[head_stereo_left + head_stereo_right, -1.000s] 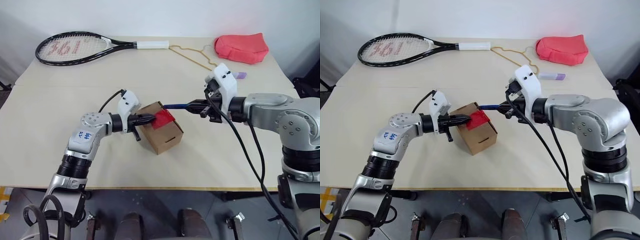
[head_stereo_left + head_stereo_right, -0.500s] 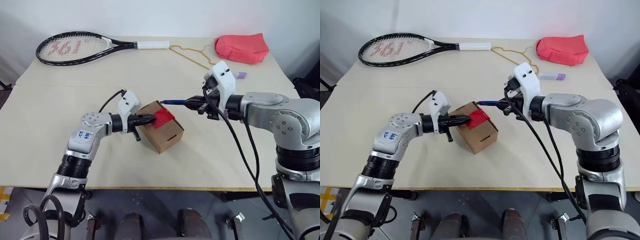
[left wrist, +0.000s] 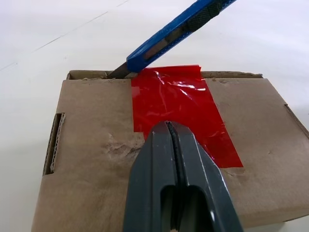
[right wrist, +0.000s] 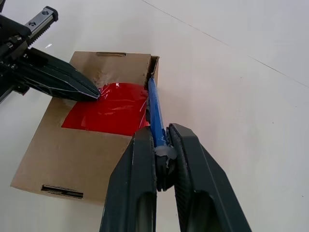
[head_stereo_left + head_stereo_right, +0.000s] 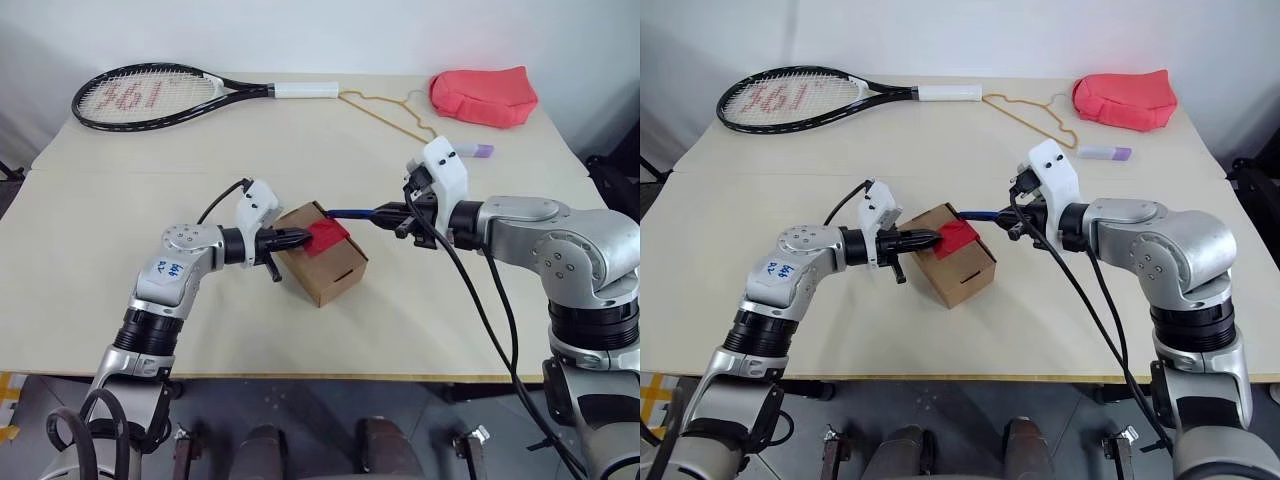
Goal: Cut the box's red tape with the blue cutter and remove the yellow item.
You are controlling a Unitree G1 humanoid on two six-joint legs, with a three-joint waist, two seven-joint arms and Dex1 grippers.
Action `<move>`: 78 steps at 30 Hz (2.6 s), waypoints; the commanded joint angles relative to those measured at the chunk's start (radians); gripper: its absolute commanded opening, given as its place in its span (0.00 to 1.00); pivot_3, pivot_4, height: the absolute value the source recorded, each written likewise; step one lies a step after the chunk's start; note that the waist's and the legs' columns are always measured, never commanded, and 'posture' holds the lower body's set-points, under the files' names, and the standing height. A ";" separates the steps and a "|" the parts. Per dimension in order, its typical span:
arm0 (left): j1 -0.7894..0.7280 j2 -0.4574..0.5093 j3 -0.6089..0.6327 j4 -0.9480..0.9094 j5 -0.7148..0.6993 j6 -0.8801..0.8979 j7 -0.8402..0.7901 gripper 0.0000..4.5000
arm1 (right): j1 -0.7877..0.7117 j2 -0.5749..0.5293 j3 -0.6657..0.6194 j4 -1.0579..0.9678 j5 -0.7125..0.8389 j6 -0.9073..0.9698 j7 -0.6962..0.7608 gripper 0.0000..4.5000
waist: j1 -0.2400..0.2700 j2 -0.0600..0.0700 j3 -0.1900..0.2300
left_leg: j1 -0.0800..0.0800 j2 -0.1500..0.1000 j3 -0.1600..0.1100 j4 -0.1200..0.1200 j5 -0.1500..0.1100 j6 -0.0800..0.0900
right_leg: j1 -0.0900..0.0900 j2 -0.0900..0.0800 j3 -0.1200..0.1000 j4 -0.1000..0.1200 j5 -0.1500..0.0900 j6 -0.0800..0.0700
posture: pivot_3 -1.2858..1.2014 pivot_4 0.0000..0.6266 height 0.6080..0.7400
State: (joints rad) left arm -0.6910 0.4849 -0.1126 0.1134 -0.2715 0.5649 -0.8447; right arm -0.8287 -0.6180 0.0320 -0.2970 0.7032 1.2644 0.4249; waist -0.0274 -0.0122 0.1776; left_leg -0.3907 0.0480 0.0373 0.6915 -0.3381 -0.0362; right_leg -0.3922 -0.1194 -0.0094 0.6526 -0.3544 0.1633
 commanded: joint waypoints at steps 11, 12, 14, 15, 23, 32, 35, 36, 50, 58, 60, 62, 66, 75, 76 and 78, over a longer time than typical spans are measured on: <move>0.054 0.006 -0.106 0.016 0.108 -0.001 0.035 0.00 | -0.190 -0.034 0.112 0.076 -0.004 0.208 0.079 0.03 | 0.000 0.002 -0.001 | 0.001 0.000 0.001 0.000 0.000 0.000 | 0.001 0.000 0.001 0.000 0.000 0.000 | 0.52 0.24 1.00; 0.060 0.002 -0.110 0.013 0.112 -0.003 0.041 0.00 | -0.199 -0.037 0.116 0.082 -0.001 0.213 0.094 0.03 | 0.002 0.002 -0.002 | 0.002 0.000 0.000 0.000 0.000 0.000 | 0.001 0.000 0.001 0.000 0.000 0.000 | 0.52 0.24 1.00; 0.074 -0.006 -0.114 0.007 0.117 -0.007 0.052 0.00 | -0.230 -0.037 0.123 0.109 0.008 0.233 0.123 0.03 | 0.003 0.001 -0.002 | 0.002 0.000 0.000 0.000 0.000 0.000 | 0.002 0.000 0.000 0.000 0.000 0.000 | 0.52 0.24 1.00; 0.078 -0.008 -0.115 0.005 0.119 -0.008 0.056 0.00 | -0.239 -0.038 0.126 0.117 0.008 0.242 0.132 0.03 | 0.003 0.001 -0.002 | 0.002 0.000 0.000 0.000 0.000 0.000 | 0.002 0.000 0.000 -0.001 0.000 0.000 | 0.52 0.24 1.00; 0.120 -0.017 -0.142 0.020 0.161 -0.059 0.087 0.00 | -0.480 -0.077 0.299 0.313 0.017 0.346 0.265 0.03 | 0.004 0.004 -0.005 | 0.002 0.000 0.000 -0.001 0.000 0.001 | 0.003 0.000 0.001 -0.002 0.000 0.000 | 0.52 0.24 1.00; 0.130 -0.033 -0.151 0.034 0.183 -0.068 0.102 0.00 | -0.695 -0.118 0.507 0.562 0.155 0.350 0.355 0.03 | 0.011 0.005 -0.005 | 0.003 0.000 0.001 -0.002 -0.001 0.001 | 0.003 0.000 0.001 -0.005 0.000 0.000 | 0.52 0.24 1.00; 0.134 -0.036 -0.160 0.041 0.195 -0.080 0.104 0.00 | -0.727 -0.101 0.539 0.605 0.176 0.350 0.348 0.03 | 0.014 0.005 -0.005 | 0.003 0.000 0.001 -0.002 -0.001 0.001 | 0.003 0.000 0.000 -0.007 0.000 0.000 | 0.52 0.24 1.00; 0.135 -0.038 -0.161 0.042 0.196 -0.081 0.104 0.00 | -0.736 -0.098 0.550 0.619 0.186 0.350 0.346 0.03 | 0.015 0.005 -0.005 | 0.003 0.000 0.001 -0.002 -0.001 0.001 | 0.004 0.000 0.000 -0.007 0.000 0.000 | 0.52 0.24 1.00; 0.165 -0.022 -0.218 0.064 0.211 -0.046 0.039 0.00 | -0.824 -0.034 0.636 0.806 0.344 0.350 0.247 0.03 | 0.017 0.007 -0.017 | 0.005 0.000 0.001 -0.005 -0.001 0.001 | 0.004 0.000 0.000 -0.007 0.000 0.000 | 0.52 0.24 1.00; 0.146 -0.060 -0.189 0.121 0.186 0.035 0.049 0.00 | -0.792 -0.115 0.694 0.728 0.538 0.350 0.127 0.03 | 0.018 0.008 -0.032 | 0.007 0.000 0.001 -0.009 -0.002 0.001 | 0.007 0.000 -0.001 -0.012 0.000 0.000 | 0.52 0.24 1.00; 0.142 -0.071 -0.174 0.123 0.173 0.052 0.051 0.00 | -0.768 -0.143 0.704 0.697 0.593 0.350 0.083 0.03 | 0.024 0.008 -0.032 | 0.011 0.000 0.000 -0.010 -0.002 0.002 | 0.013 0.000 -0.002 -0.017 0.000 0.000 | 0.52 0.24 1.00; 0.137 -0.077 -0.166 0.121 0.168 0.065 0.052 0.00 | -0.744 -0.162 0.700 0.670 0.626 0.350 0.038 0.03 | 0.023 0.008 -0.032 | 0.017 0.000 0.001 -0.011 -0.005 0.003 | 0.021 0.000 -0.002 -0.025 0.000 -0.001 | 0.52 0.24 1.00; 0.133 -0.074 -0.161 0.117 0.170 0.077 0.046 0.00 | -0.715 -0.191 0.695 0.647 0.687 0.350 -0.036 0.03 | 0.024 0.008 -0.032 | 0.020 0.001 0.002 -0.012 -0.006 0.002 | 0.023 0.000 -0.002 -0.026 0.000 -0.001 | 0.52 0.24 1.00; 0.138 -0.067 -0.143 0.108 0.154 0.098 0.043 0.00 | -0.700 -0.232 0.707 0.633 0.857 0.350 -0.156 0.03 | 0.024 0.008 -0.032 | 0.020 0.002 0.001 -0.012 -0.007 0.002 | 0.023 0.000 -0.002 -0.027 0.000 -0.001 | 0.52 0.24 1.00; 0.139 -0.067 -0.142 0.106 0.153 0.099 0.044 0.00 | -0.692 -0.244 0.714 0.623 0.878 0.350 -0.169 0.03 | 0.024 0.008 -0.032 | 0.019 0.002 0.002 -0.012 -0.008 0.002 | 0.023 0.000 -0.002 -0.027 0.000 -0.001 | 0.52 0.24 1.00; 0.140 -0.066 -0.141 0.106 0.151 0.100 0.045 0.00 | -0.681 -0.260 0.718 0.610 0.912 0.350 -0.195 0.03 | 0.025 0.008 -0.032 | 0.019 0.002 0.001 -0.012 -0.008 0.002 | 0.023 0.000 -0.003 -0.027 0.000 -0.001 | 0.52 0.24 1.00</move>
State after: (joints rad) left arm -0.6408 0.4090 -0.1700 0.0907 -0.1674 0.5487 -0.7995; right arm -1.5139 -0.8857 0.7400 0.3700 1.5141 1.5852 0.2163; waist -0.0029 -0.0041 0.1457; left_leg -0.3713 0.0498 0.0388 0.6791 -0.3471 -0.0334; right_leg -0.3694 -0.1199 -0.0120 0.6249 -0.3545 0.1627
